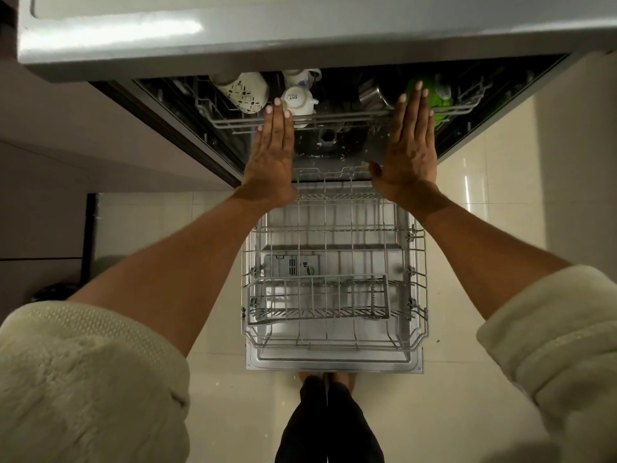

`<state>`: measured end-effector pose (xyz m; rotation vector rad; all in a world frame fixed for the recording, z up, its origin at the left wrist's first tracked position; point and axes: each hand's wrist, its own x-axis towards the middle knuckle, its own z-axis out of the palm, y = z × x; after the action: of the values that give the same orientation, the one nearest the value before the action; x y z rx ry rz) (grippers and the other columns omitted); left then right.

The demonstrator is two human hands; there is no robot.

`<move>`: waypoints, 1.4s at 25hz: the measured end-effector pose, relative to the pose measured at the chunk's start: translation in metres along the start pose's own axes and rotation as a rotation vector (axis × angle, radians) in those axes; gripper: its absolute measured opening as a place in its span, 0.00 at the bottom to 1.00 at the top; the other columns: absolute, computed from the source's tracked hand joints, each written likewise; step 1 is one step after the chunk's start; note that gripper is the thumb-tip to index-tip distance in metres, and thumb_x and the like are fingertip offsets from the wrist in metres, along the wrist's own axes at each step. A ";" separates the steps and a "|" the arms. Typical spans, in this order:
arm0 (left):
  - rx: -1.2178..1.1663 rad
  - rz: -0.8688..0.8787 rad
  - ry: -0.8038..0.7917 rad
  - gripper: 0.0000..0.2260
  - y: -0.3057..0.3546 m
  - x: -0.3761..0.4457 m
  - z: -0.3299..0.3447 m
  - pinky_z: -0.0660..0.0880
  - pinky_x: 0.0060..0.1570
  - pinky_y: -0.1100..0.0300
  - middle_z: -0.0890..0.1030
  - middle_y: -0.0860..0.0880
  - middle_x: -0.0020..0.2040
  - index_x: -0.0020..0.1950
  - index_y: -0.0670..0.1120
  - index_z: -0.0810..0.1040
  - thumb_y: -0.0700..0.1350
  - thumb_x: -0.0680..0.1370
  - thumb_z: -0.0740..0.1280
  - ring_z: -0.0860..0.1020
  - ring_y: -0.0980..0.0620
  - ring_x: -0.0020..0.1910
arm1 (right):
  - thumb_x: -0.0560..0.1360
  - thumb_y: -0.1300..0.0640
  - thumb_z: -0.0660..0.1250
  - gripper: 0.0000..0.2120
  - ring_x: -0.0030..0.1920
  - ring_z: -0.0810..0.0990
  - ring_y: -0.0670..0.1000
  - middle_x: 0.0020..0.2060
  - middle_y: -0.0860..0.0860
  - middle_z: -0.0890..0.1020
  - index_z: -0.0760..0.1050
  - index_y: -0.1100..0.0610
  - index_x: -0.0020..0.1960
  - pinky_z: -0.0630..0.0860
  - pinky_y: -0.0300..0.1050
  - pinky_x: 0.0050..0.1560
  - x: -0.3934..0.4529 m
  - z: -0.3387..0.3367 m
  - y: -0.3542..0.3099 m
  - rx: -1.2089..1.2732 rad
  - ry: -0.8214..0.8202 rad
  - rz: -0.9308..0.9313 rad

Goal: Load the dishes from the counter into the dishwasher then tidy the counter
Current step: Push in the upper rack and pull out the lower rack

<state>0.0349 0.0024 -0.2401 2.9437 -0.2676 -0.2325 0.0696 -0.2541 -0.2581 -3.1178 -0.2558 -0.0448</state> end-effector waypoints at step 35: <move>-0.130 -0.340 0.261 0.43 -0.107 -0.315 -0.272 0.39 0.78 0.53 0.36 0.44 0.80 0.80 0.40 0.39 0.51 0.74 0.61 0.35 0.49 0.79 | 0.81 0.44 0.58 0.40 0.81 0.39 0.54 0.81 0.58 0.43 0.42 0.61 0.81 0.43 0.51 0.80 -0.153 -0.290 -0.354 0.197 0.020 -0.510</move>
<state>-0.2077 0.2103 0.0481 2.8291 0.2750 0.0894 -0.1467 0.0663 0.0311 -2.7722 -0.9782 -0.0504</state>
